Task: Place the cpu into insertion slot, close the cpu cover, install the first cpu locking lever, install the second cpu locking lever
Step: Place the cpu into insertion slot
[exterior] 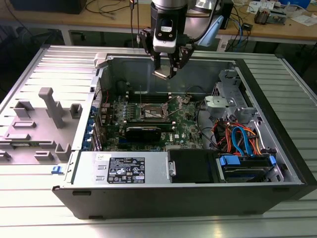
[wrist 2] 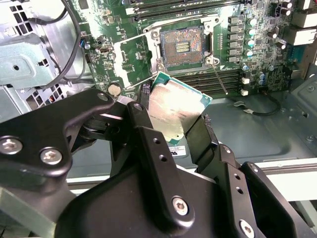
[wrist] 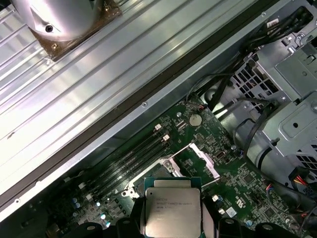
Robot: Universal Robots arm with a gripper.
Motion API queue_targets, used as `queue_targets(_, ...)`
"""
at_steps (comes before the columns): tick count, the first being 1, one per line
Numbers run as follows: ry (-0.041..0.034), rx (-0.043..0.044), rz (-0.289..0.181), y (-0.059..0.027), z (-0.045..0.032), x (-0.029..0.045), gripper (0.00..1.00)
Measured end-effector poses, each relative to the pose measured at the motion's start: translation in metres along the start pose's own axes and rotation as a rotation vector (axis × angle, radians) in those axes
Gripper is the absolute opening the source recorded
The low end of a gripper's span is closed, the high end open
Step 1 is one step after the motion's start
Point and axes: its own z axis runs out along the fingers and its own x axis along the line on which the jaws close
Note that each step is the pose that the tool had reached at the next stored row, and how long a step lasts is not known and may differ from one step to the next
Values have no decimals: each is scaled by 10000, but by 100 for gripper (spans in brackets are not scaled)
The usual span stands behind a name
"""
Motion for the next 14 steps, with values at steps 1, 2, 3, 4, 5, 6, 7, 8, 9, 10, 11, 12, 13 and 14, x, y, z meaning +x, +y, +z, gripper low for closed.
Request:
queue_targets(1, 0, 1, 0, 0, 0, 0, 54)
queue_targets(2, -1, 0, 8, 0, 0, 0, 54)
queue_targets(3, -2, 0, 21, 0, 0, 0, 54)
queue_targets(4, -5, 0, 61, 0, 0, -1, 54)
queue_targets(5, -10, -2, 119, 0, 0, -1, 54)
queue_targets(6, -14, -2, 164, 0, 0, -1, 54)
queue_targets(7, -24, -3, 265, -1, 1, 0, 54)
queue_targets(8, -29, -6, 336, 0, 2, 0, 54)
queue_targets(9, -40, -7, 458, 0, 3, 0, 54)
queue_targets(10, -53, -10, 607, -1, 5, 0, 54)
queue_targets(11, -58, -11, 664, -1, 5, 0, 54)
queue_targets(12, -69, -13, 786, -1, 7, 0, 54)
queue_targets(13, -71, -14, 822, -1, 7, 0, 54)
queue_targets(14, -73, -14, 833, -1, 8, 0, 54)
